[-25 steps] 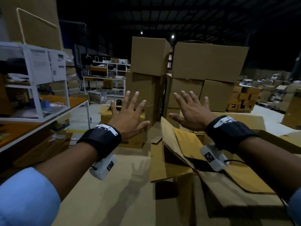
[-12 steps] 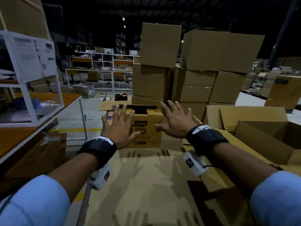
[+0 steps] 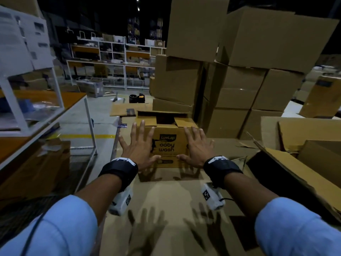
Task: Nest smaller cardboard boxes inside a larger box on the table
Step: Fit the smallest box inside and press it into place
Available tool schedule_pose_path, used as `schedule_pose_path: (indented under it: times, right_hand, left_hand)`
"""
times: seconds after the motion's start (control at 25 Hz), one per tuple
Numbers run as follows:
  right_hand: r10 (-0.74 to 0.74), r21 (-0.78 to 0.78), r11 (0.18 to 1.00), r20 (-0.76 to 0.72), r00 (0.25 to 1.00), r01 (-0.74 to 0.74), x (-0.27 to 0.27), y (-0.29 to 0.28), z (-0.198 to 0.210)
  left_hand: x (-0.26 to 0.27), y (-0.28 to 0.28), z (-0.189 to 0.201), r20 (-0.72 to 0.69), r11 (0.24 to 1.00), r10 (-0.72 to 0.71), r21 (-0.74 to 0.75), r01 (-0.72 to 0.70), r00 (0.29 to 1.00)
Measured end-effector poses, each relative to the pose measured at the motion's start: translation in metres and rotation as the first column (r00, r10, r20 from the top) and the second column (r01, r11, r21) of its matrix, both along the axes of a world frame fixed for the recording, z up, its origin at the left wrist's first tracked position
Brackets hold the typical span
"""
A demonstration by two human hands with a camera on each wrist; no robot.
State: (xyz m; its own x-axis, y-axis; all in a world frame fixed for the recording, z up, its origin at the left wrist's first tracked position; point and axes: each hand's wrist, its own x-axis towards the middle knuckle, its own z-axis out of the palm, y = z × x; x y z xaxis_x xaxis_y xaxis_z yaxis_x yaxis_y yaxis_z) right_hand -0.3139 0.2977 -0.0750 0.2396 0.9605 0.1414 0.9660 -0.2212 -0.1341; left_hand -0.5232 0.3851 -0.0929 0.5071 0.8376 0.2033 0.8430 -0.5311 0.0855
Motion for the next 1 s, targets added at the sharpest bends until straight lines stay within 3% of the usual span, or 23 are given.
schedule_pose_path:
  times: [0.16, 0.52, 0.8, 1.0]
  right_hand:
    - [-0.015, -0.003, 1.0, -0.036, 0.999, 0.014, 0.021, 0.04, -0.022]
    - [0.03, 0.058, 0.998, -0.025, 0.999, -0.028, 0.069, 0.128, -0.051]
    - [0.013, 0.299, 0.954, -0.054, 0.998, 0.004, 0.065, 0.135, -0.075]
    - [0.048, 0.314, 0.949, -0.035, 0.998, -0.034, 0.042, 0.104, -0.073]
  left_hand:
    - [0.019, 0.045, -0.017, 0.007, 0.999, 0.021, -0.04, -0.021, 1.0]
    - [0.064, 0.142, -0.042, 0.055, 0.999, 0.025, 0.02, -0.026, 0.998]
    - [0.059, 0.144, -0.062, 0.163, 0.988, 0.028, 0.143, -0.052, 0.986]
    - [0.034, 0.108, -0.06, 0.159, 0.984, 0.051, 0.163, -0.077, 0.986]
